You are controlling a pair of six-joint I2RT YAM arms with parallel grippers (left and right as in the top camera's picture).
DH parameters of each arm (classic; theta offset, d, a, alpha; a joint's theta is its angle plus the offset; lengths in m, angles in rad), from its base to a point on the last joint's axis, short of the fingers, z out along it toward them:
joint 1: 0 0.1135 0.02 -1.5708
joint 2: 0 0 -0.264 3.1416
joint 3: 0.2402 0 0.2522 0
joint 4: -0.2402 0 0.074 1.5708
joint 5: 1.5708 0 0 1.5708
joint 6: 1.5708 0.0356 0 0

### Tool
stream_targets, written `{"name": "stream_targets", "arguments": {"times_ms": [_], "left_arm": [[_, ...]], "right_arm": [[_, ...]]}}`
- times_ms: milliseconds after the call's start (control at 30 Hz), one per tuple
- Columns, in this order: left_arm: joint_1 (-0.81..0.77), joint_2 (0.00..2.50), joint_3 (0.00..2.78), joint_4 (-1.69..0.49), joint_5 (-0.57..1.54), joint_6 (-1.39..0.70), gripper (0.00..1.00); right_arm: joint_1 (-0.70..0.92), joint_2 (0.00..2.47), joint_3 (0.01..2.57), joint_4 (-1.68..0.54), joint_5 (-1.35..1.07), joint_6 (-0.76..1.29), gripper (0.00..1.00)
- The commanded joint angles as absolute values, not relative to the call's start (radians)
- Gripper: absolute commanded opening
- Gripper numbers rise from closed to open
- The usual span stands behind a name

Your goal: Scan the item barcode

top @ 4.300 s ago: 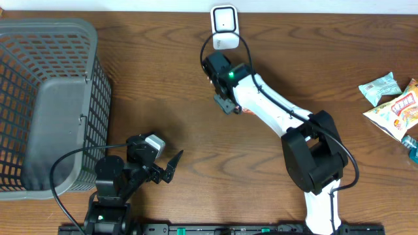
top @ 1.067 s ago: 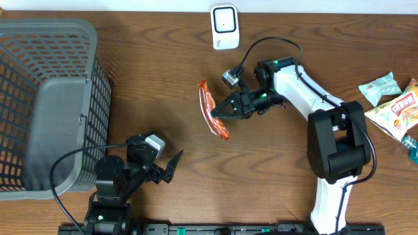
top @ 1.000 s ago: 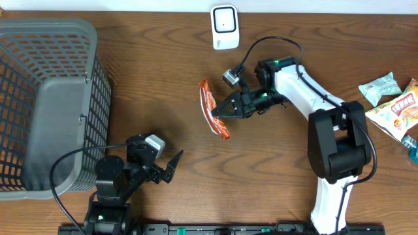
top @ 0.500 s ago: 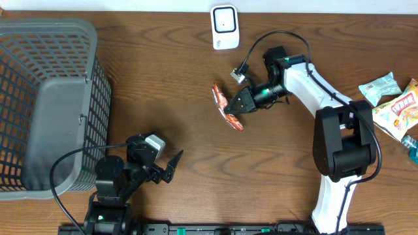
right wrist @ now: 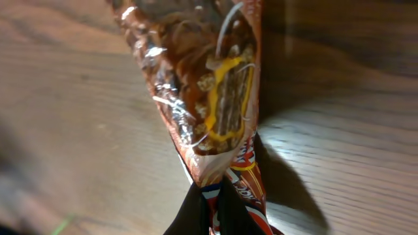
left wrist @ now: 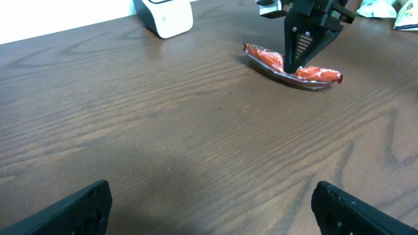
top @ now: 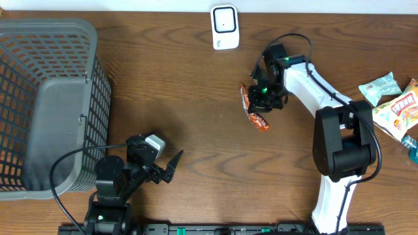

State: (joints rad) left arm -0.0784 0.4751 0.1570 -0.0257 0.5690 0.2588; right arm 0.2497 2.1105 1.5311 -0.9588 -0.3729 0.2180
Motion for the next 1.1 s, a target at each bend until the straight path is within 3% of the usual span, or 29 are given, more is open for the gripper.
{"name": "stream_targets", "arguments": {"times_ms": [0,400,833,900,1067], "left_arm": [[-0.075,0.471,0.154,-0.023,0.564,0.25,0.98],[-0.075,0.471,0.154,-0.023,0.564,0.25,0.98],[-0.075,0.471,0.154,-0.023,0.564,0.25,0.98],[-0.075,0.471,0.154,-0.023,0.564,0.25,0.98],[-0.075,0.471,0.154,-0.022,0.564,0.25,0.98]], "right_arm": [[0.243,2.119,1.548,-0.957,-0.254,0.307,0.01],[0.244,2.119,1.548,-0.962,0.008,0.426,0.01],[0.245,2.104,1.552,-0.981,0.028,0.426,0.01],[0.245,2.09,1.552,-0.981,0.029,0.426,0.07],[0.245,2.027,1.552,-0.985,0.063,0.426,0.3]]}}
